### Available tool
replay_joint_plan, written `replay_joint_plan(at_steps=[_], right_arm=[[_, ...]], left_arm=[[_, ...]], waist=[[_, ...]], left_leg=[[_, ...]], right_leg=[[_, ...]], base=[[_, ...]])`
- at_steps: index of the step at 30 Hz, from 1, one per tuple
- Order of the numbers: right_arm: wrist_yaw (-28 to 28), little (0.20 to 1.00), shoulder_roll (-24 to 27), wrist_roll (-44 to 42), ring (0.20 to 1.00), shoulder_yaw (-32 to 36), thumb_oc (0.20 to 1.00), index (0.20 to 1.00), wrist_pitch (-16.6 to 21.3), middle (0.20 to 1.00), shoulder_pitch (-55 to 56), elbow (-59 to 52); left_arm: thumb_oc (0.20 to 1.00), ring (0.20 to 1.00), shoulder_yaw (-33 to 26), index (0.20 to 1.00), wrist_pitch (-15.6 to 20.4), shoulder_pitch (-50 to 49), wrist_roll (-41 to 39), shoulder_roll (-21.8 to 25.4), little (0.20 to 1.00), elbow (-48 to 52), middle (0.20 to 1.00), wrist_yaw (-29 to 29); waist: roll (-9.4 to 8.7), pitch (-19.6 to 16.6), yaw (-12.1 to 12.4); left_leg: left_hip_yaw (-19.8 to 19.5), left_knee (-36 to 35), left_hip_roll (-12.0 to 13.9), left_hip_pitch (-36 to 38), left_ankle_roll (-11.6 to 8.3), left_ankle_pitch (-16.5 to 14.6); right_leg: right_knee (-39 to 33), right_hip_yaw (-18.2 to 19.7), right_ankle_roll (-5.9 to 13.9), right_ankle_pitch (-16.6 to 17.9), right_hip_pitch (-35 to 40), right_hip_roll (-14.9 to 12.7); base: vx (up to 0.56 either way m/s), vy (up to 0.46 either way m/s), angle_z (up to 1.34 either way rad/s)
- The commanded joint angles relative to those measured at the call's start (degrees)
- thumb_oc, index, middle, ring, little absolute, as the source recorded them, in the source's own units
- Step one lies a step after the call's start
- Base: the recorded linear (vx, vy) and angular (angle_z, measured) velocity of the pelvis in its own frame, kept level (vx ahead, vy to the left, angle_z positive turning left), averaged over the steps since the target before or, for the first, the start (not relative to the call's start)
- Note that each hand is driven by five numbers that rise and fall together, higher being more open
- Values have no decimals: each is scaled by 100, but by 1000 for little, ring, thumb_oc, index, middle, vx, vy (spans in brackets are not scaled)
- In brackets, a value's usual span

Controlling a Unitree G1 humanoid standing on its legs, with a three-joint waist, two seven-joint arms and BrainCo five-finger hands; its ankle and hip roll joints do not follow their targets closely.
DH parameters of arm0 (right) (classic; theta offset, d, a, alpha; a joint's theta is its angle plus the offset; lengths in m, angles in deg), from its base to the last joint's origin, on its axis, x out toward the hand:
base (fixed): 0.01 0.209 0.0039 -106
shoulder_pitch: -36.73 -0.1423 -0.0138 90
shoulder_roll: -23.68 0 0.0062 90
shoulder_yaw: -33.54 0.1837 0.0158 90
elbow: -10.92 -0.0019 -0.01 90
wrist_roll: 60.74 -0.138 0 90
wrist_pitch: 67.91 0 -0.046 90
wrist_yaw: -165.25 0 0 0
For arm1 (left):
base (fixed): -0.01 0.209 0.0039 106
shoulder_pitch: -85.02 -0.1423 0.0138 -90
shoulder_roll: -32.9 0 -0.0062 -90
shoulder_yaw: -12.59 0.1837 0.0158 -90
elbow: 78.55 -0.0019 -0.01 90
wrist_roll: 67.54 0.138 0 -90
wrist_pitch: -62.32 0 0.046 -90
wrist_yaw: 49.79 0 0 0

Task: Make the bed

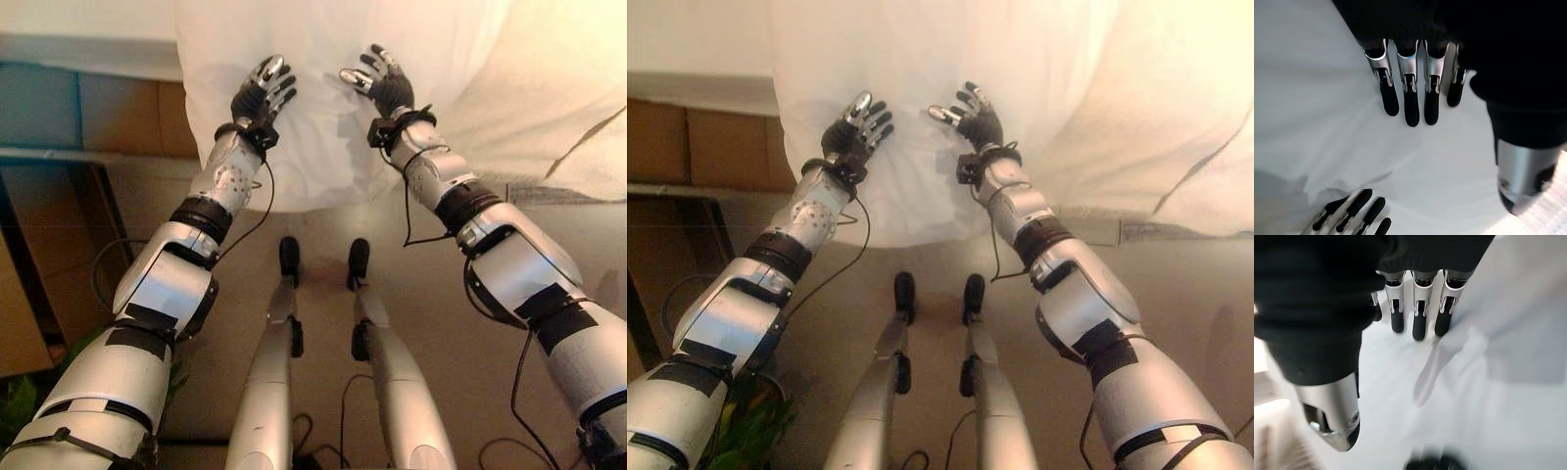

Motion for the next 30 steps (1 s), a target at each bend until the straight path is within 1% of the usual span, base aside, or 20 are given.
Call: replay_joint_plan(at_steps=[1, 2, 5, 6, 7, 9, 12, 14, 15, 17, 18, 19, 20, 21, 22, 23, 24, 26, 29, 30], right_arm=[[-180, 1000, 126, 466, 1000, -29, 1000, 1000, -372, 1000, -175, 436], [-316, 1000, 77, 629, 1000, -51, 1000, 1000, -378, 1000, -167, 552], [-470, 1000, 10, 645, 1000, 4, 1000, 1000, -330, 1000, -117, 608], [-539, 1000, -19, 745, 1000, -33, 1000, 1000, -343, 1000, -106, 661], [-542, 1000, -17, 751, 1000, -34, 1000, 1000, -344, 1000, -116, 661], [-672, 1000, -45, 833, 1000, -73, 1000, 1000, -333, 1000, -83, 719], [-719, 1000, -19, 814, 1000, -71, 1000, 1000, -316, 1000, -93, 737], [-733, 1000, 69, 823, 1000, -54, 1000, 1000, -343, 1000, -63, 785], [-732, 1000, 66, 823, 1000, -55, 1000, 1000, -345, 1000, -57, 787], [-778, 1000, 157, 851, 1000, 48, 1000, 1000, -385, 1000, 50, 936], [-779, 1000, 166, 852, 1000, 49, 1000, 1000, -382, 1000, 33, 932], [-763, 1000, 269, 841, 1000, 232, 1000, 1000, -426, 1000, 233, 1026], [-757, 1000, 261, 843, 1000, 230, 1000, 1000, -431, 1000, 258, 1031], [-742, 1000, 354, 896, 1000, 289, 1000, 1000, -473, 1000, 338, 1140], [-781, 1000, 536, 970, 1000, 532, 1000, 1000, -562, 1000, 564, 1361], [-777, 1000, 532, 974, 1000, 533, 1000, 1000, -567, 1000, 601, 1362], [-831, 1000, 729, 897, 1000, 821, 1000, 1000, -553, 1000, 863, 1423], [-872, 1000, 888, 789, 1000, 1230, 1000, 1000, -522, 1000, 1291, 1479], [-888, 1000, 1101, 874, 1000, 1683, 1000, 1000, -561, 1000, 1995, 1613], [-892, 1000, 1102, 881, 1000, 1700, 1000, 1000, -559, 1000, 2034, 1593]], left_arm=[[1000, 1000, -81, 1000, 104, 164, 458, 185, 1000, -558, 1000, 386], [1000, 1000, -36, 1000, 139, 199, 608, 186, 1000, -701, 1000, 542], [1000, 1000, -80, 1000, 185, 226, 682, 170, 1000, -813, 1000, 753], [1000, 1000, -154, 1000, 212, 218, 654, 187, 1000, -941, 1000, 916], [1000, 1000, -157, 1000, 212, 229, 654, 187, 1000, -942, 1000, 921], [1000, 1000, -213, 1000, 238, 256, 637, 197, 1000, -1084, 1000, 1105], [1000, 1000, -228, 1000, 221, 285, 641, 202, 1000, -1134, 1000, 1141], [1000, 1000, -287, 1000, 160, 260, 684, 243, 1000, -1261, 1000, 1166], [1000, 1000, -287, 1000, 158, 255, 684, 241, 1000, -1265, 1000, 1165], [1000, 1000, -381, 1000, 115, 88, 753, 261, 1000, -1340, 1000, 1185], [1000, 1000, -384, 1000, 117, 103, 756, 264, 1000, -1332, 1000, 1188], [1000, 1000, -533, 1000, 106, -113, 813, 268, 1000, -1304, 1000, 1182], [1000, 1000, -534, 1000, 102, -143, 816, 259, 1000, -1303, 1000, 1185], [1000, 1000, -579, 1000, 85, -223, 852, 279, 1000, -1325, 1000, 1166], [1000, 1000, -743, 1000, 96, -486, 852, 234, 1000, -1246, 1000, 1140], [1000, 1000, -740, 1000, 94, -527, 856, 219, 1000, -1235, 1000, 1148], [1000, 1000, -880, 1000, 177, -730, 818, 182, 1000, -1074, 1000, 1162], [1000, 1000, -1111, 1000, 256, -1038, 778, 172, 1000, -906, 1000, 1187], [1000, 1000, -1371, 1000, 313, -1503, 709, 218, 1000, -793, 1000, 1180], [1000, 1000, -1361, 1000, 314, -1524, 709, 212, 1000, -785, 1000, 1178]], waist=[[-35, -46, 82], [-44, -46, 72], [-42, -46, 78], [-56, -46, 95], [-52, -46, 91], [-61, -46, 85], [-58, -46, 70], [-54, -46, 59], [-49, -46, 63], [-42, -46, 70], [-46, -46, 59], [-24, -46, 58], [-10, -46, 69], [-12, -46, 57], [32, -46, 65], [50, -46, 77], [72, -46, 64], [94, -46, 56], [119, -46, 33], [117, -46, 41]], left_leg=[[139, -493, -361, 361, -402, -168], [115, -565, -358, 171, -424, -60], [71, -586, -360, -3, -442, -73], [58, -566, -373, -193, -446, -84], [56, -553, -373, -212, -445, -86], [35, -439, -371, -552, -450, -122], [5, -339, -380, -757, -451, -142], [-20, -345, -367, -961, -469, -56], [-33, -347, -360, -928, -477, -93], [-47, -383, -352, -1022, -495, -14], [1, -374, -368, -1120, -475, 80], [-10, -366, -376, -1152, -475, 85], [-73, -373, -357, -1034, -500, -28], [-18, -353, -379, -1152, -479, 88], [-48, -347, -390, -1167, -484, 100], [-114, -356, -372, -1041, -509, -10], [-78, -353, -405, -1159, -490, 126], [-94, -359, -408, -1121, -493, 130], [-104, -321, -419, -1049, -478, 116], [-107, -319, -420, -1030, -478, 112]], right_leg=[[-284, -23, 816, -25, 269, 61], [-284, -64, 805, 16, 37, 58], [-284, -72, 815, 17, -158, 71], [-284, -97, 820, 33, -337, 58], [-284, -99, 820, 37, -350, 57], [-284, -123, 827, 75, -637, 40], [-275, -141, 817, 94, -804, 33], [-237, -186, 797, 106, -1030, 7], [-234, -180, 805, 77, -1001, 15], [-228, -231, 798, 97, -1110, -12], [-221, -289, 768, 167, -1203, -34], [-195, -293, 761, 163, -1242, -38], [-193, -232, 797, 72, -1131, -13], [-176, -296, 757, 153, -1245, -41], [-146, -303, 745, 137, -1265, -58], [-142, -243, 782, 46, -1146, -34], [-136, -327, 739, 131, -1254, -67], [-123, -348, 734, 118, -1232, -65], [-53, -326, 707, 77, -1176, -68], [-46, -328, 707, 69, -1159, -69]], base=[[47, 7, 14], [28, -7, 9], [43, -9, 5], [0, 0, 0], [33, -2, 2], [0, 0, 0], [0, -10, 2], [-8, -24, 7], [-8, -15, 7], [-33, -14, 6], [-57, -5, 7], [-4, -4, 5], [-13, -5, 6], [-12, -25, 5], [-14, -26, 7], [-23, -39, 10], [-25, -19, 9], [-51, -11, 10], [-31, -11, 8], [-41, -11, 4]])
